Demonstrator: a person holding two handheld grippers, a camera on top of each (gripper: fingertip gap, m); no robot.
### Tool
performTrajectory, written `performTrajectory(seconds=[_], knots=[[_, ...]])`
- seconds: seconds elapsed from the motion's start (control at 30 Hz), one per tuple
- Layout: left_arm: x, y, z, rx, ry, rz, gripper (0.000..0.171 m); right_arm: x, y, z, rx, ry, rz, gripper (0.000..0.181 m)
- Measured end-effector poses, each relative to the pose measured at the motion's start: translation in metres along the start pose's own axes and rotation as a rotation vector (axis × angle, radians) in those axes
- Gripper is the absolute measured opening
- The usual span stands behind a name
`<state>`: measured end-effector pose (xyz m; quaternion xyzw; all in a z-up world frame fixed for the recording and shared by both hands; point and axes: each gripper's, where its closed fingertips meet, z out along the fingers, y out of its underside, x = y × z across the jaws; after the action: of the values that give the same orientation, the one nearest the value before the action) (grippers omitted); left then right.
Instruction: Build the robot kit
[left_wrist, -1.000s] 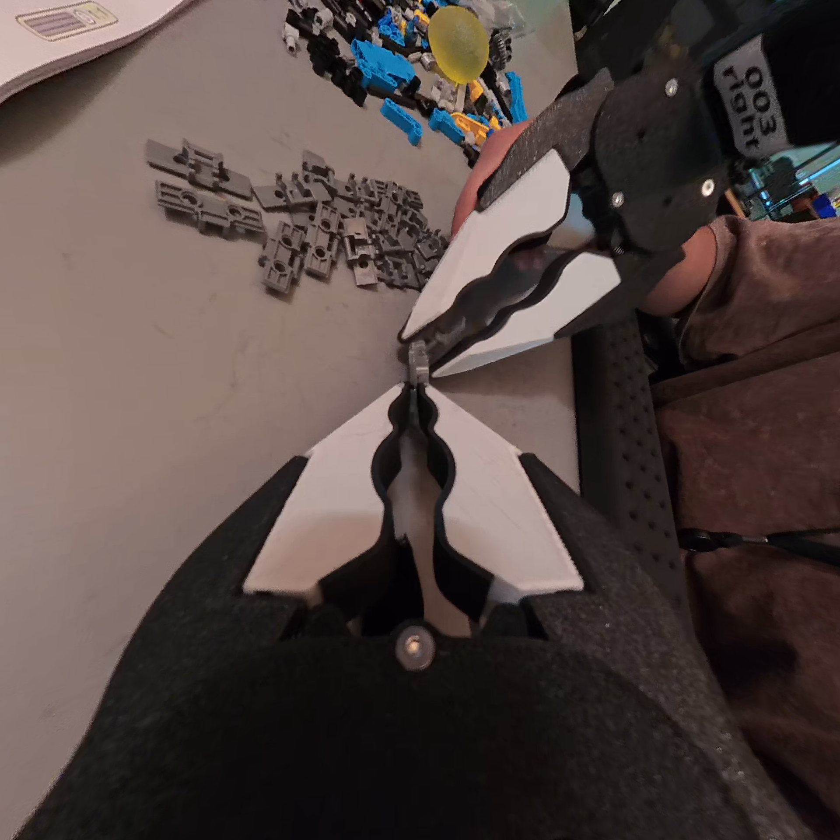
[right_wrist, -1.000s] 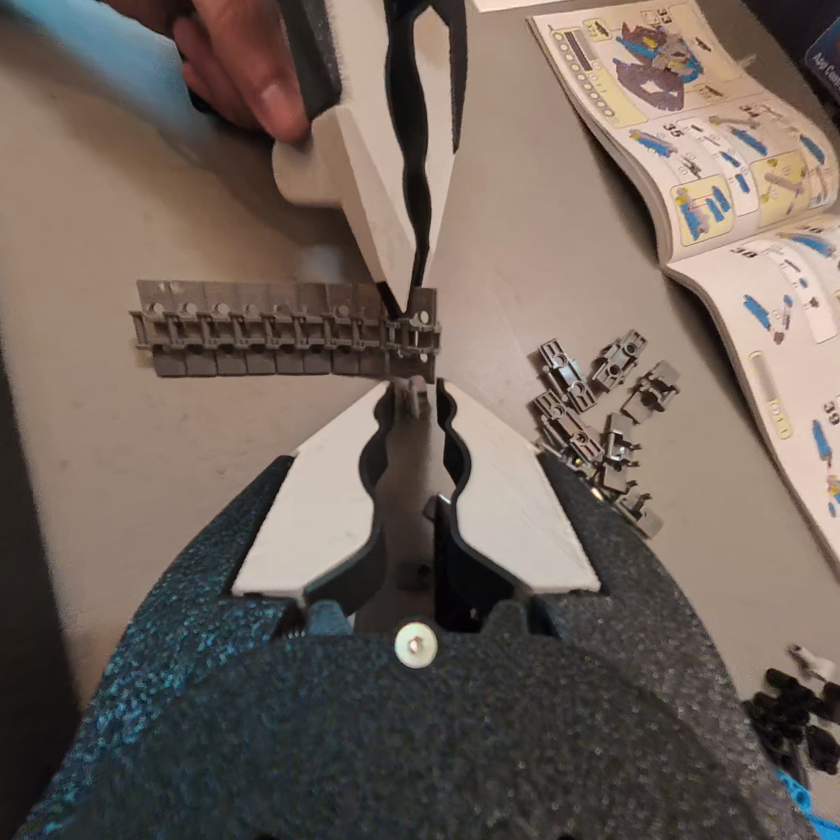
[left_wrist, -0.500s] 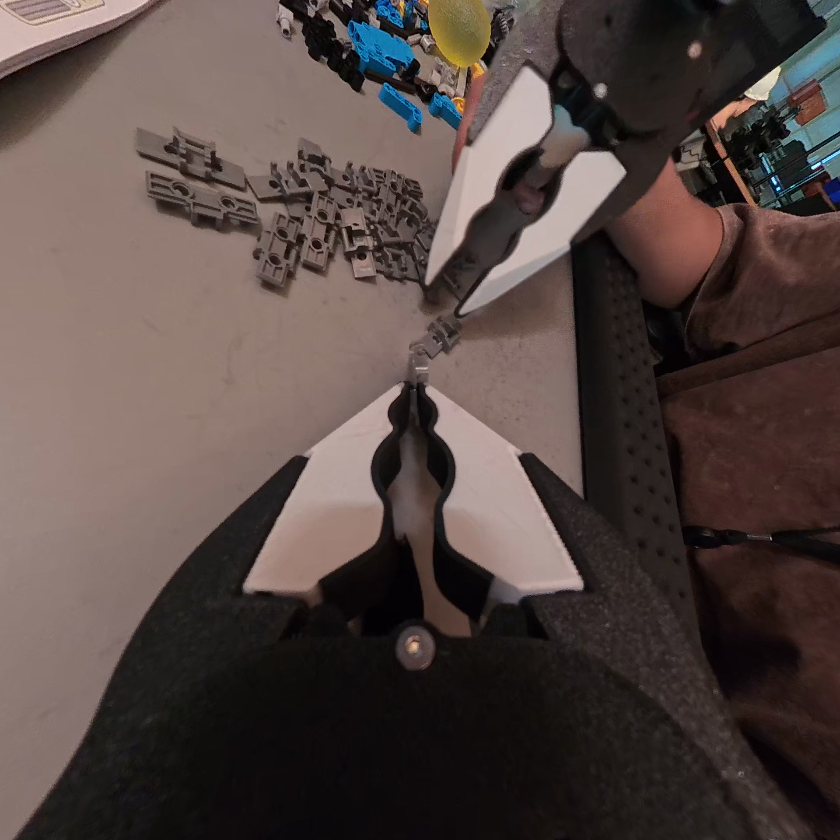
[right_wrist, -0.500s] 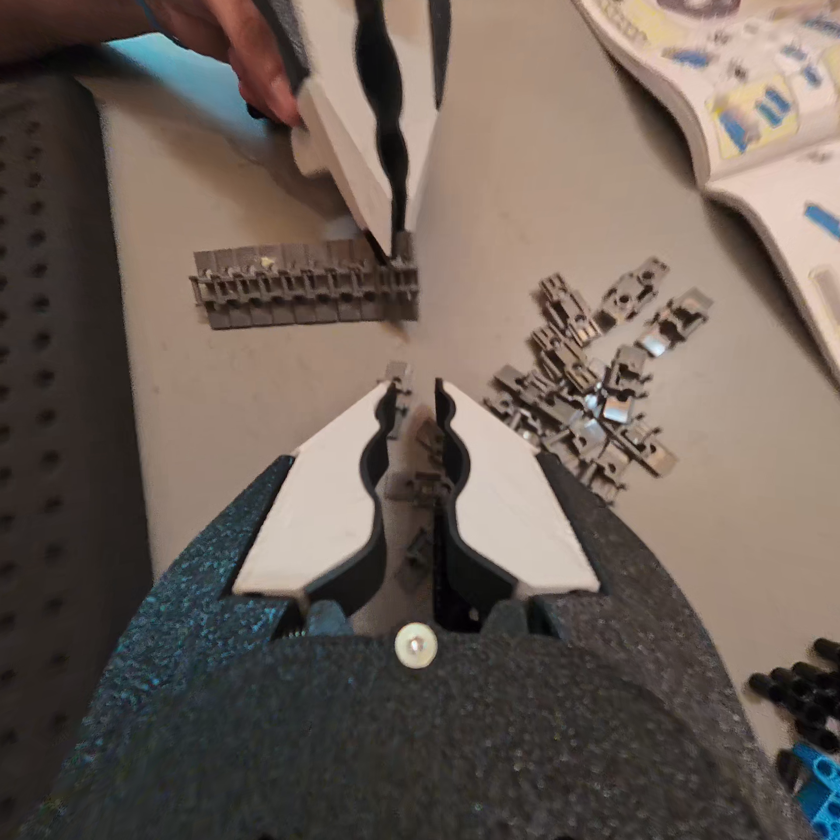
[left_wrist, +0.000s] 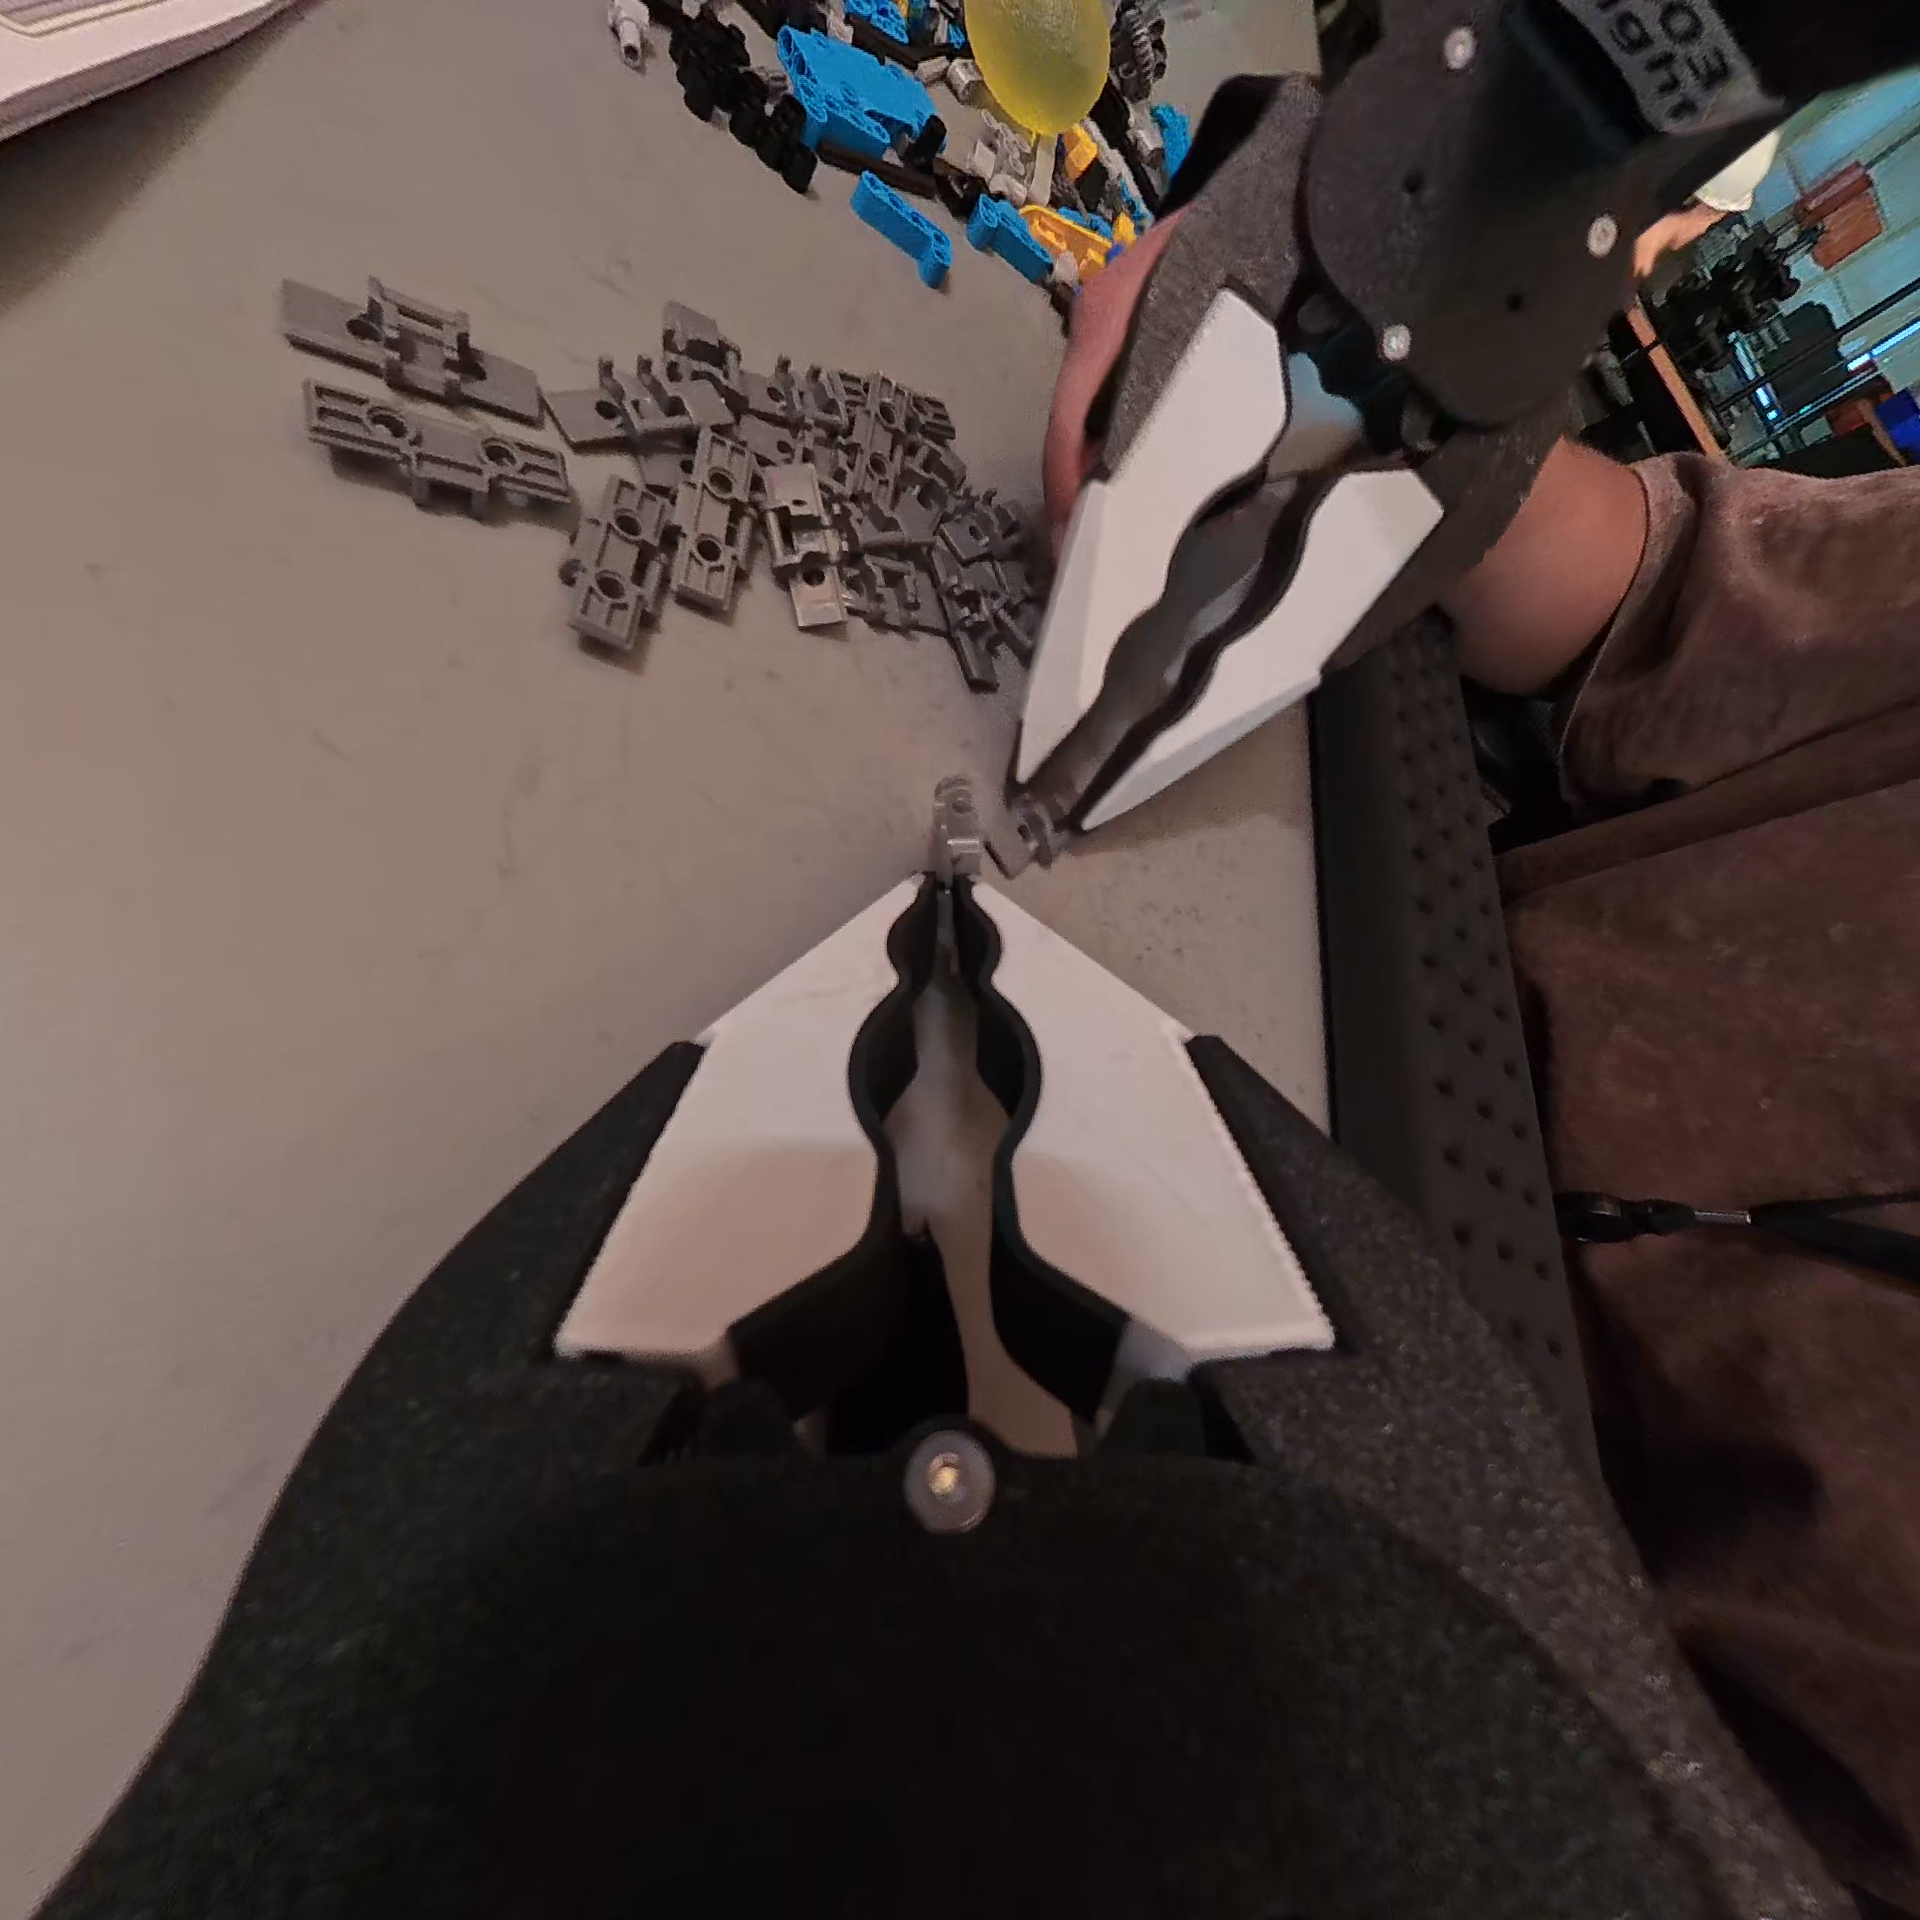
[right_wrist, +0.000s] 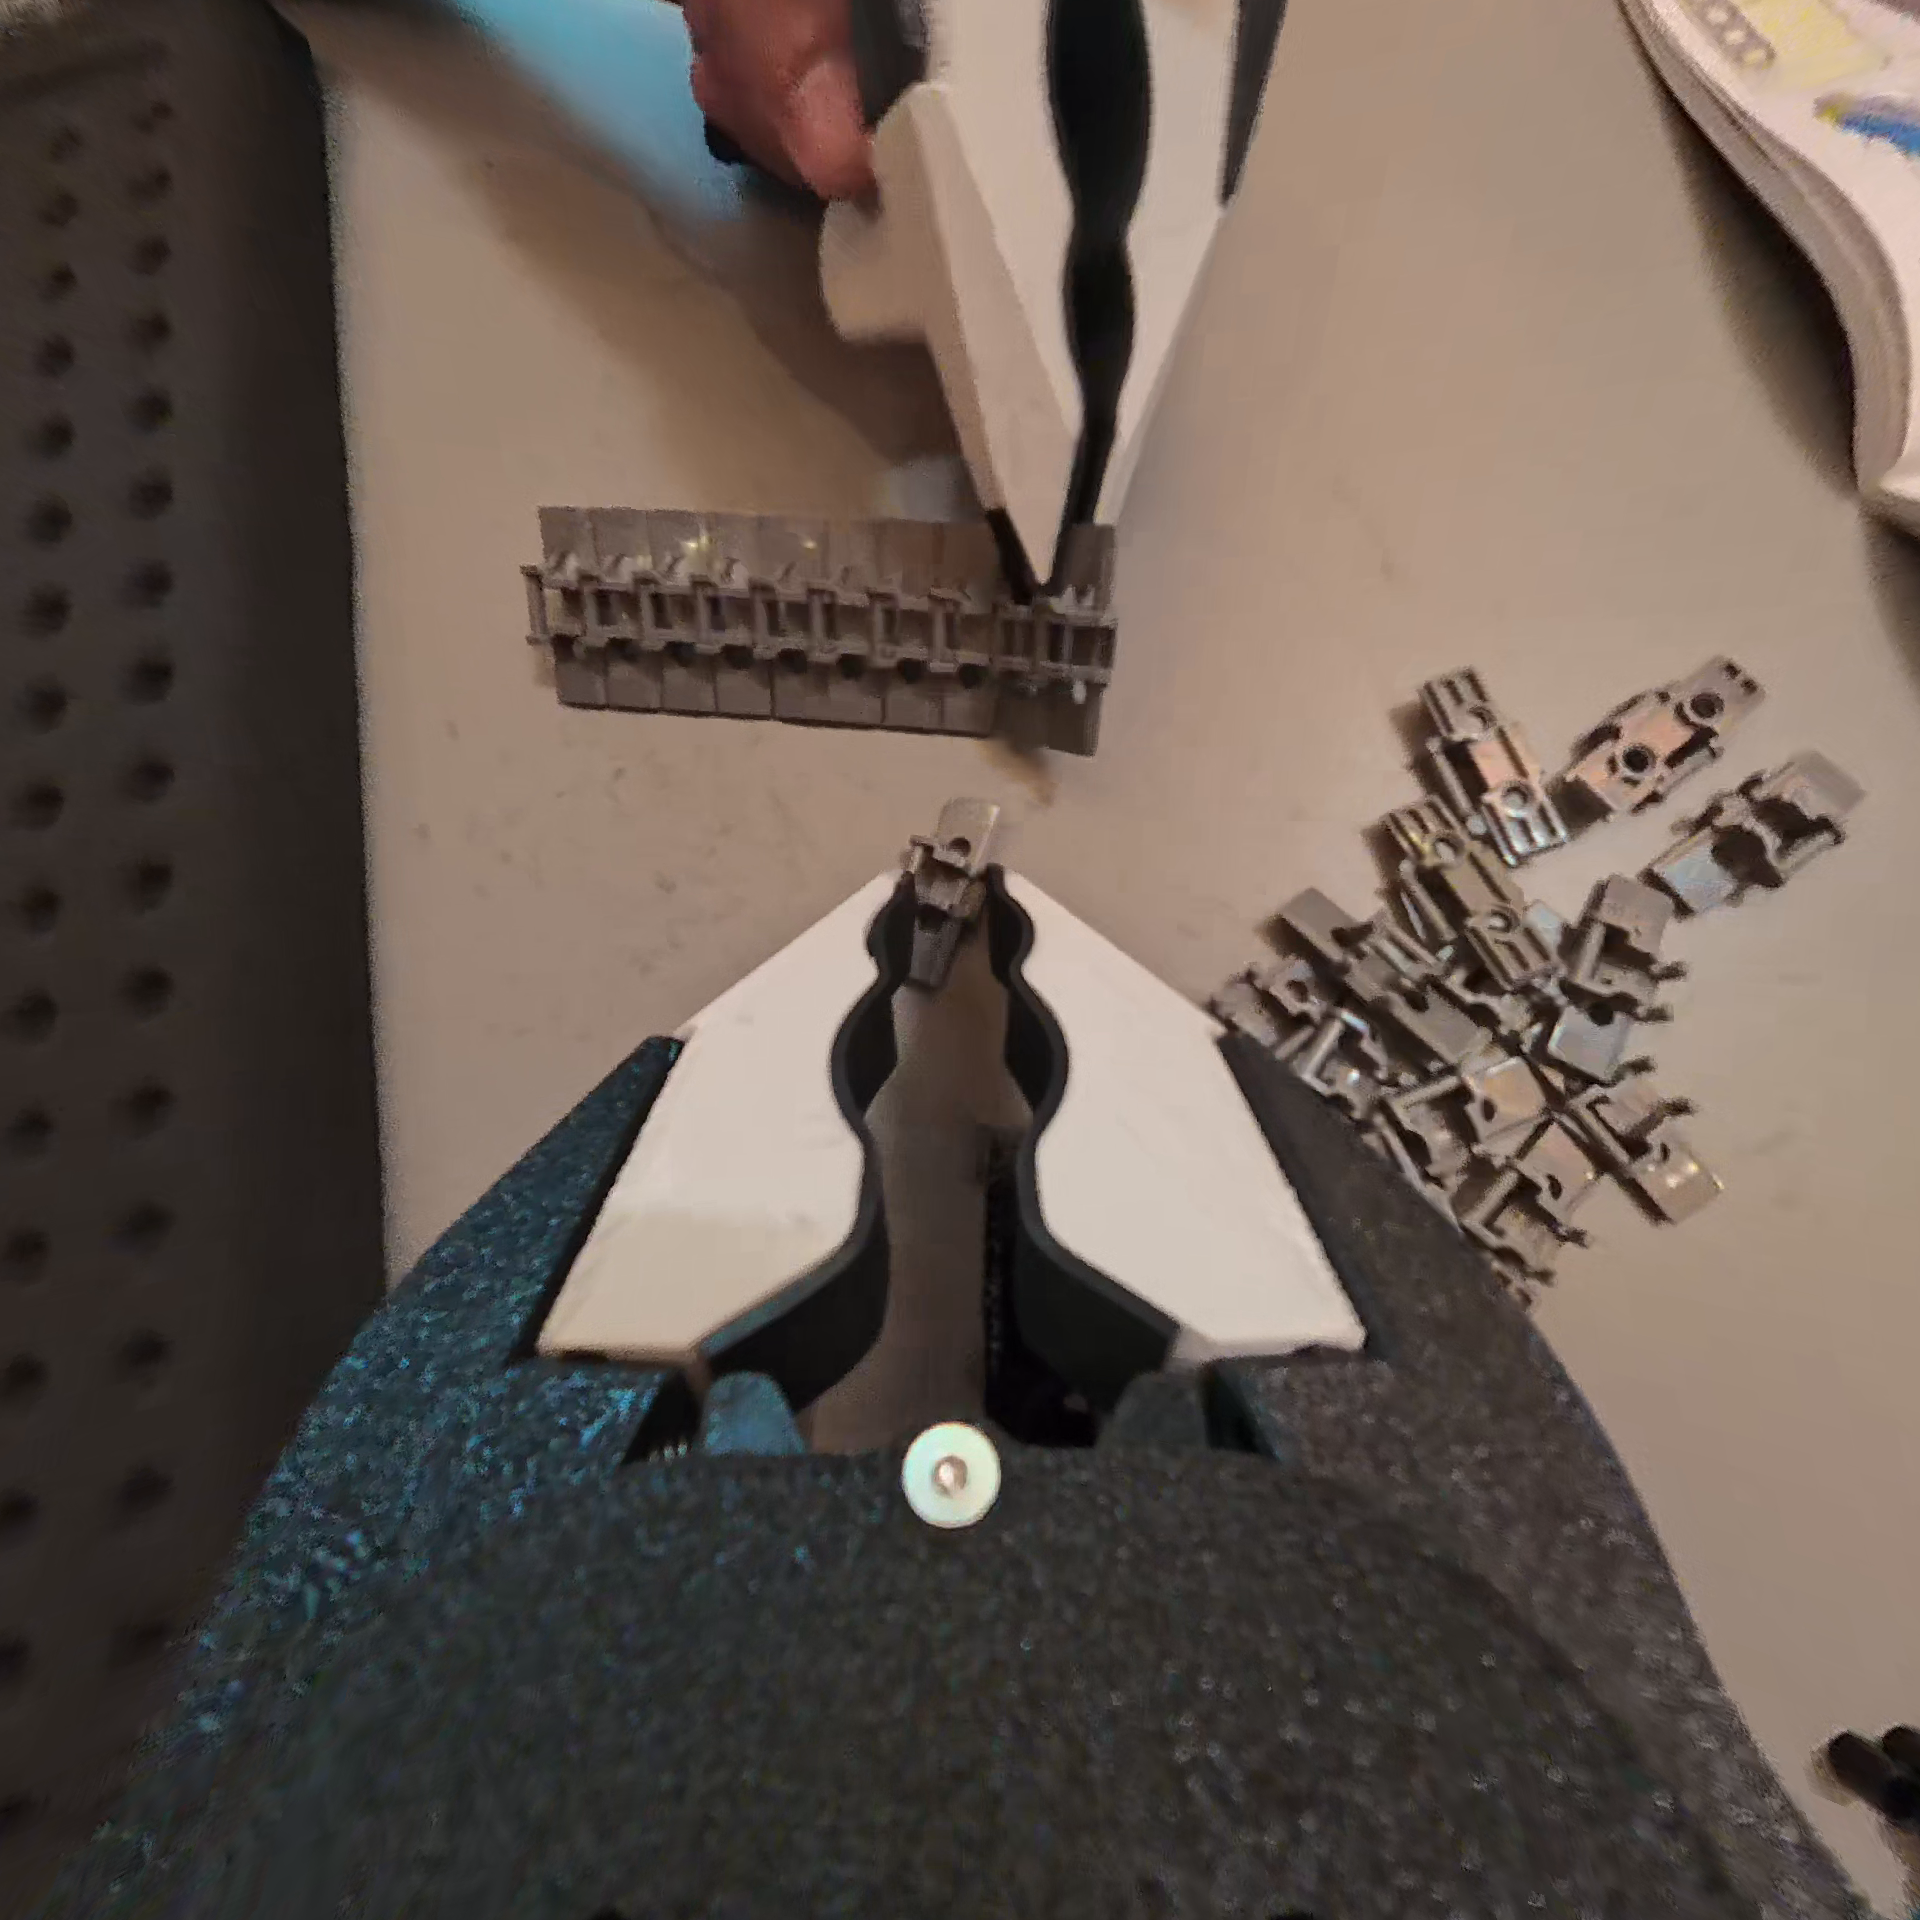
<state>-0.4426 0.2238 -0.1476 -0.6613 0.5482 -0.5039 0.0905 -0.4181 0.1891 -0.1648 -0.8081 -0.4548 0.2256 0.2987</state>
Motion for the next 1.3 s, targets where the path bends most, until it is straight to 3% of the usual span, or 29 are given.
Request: performTrajectory(seconds=[0.23, 0.47, 0.77, 1.0, 1.3], knots=[[0.0, 0.0, 0.0, -0.003, 0.003, 0.001, 0.003, -0.027, 0.0, 0.002, -0.011, -0.137, 0.005, 0.025], [0.001, 0.001, 0.0, -0.007, 0.009, 0.001, 0.003, -0.023, 0.0, 0.003, -0.032, -0.141, -0.026, 0.024], [0.001, 0.001, 0.0, -0.009, 0.009, 0.002, 0.003, -0.032, -0.008, 0.006, -0.029, 0.025, -0.256, 0.022], [0.002, 0.002, 0.001, -0.013, 0.014, 0.003, 0.003, -0.006, -0.012, -0.007, 0.04, -0.045, -0.02, 0.026], [0.002, 0.002, 0.001, -0.014, 0.013, 0.004, 0.003, -0.016, -0.005, 0.007, -0.024, -0.029, -0.108, 0.03]])
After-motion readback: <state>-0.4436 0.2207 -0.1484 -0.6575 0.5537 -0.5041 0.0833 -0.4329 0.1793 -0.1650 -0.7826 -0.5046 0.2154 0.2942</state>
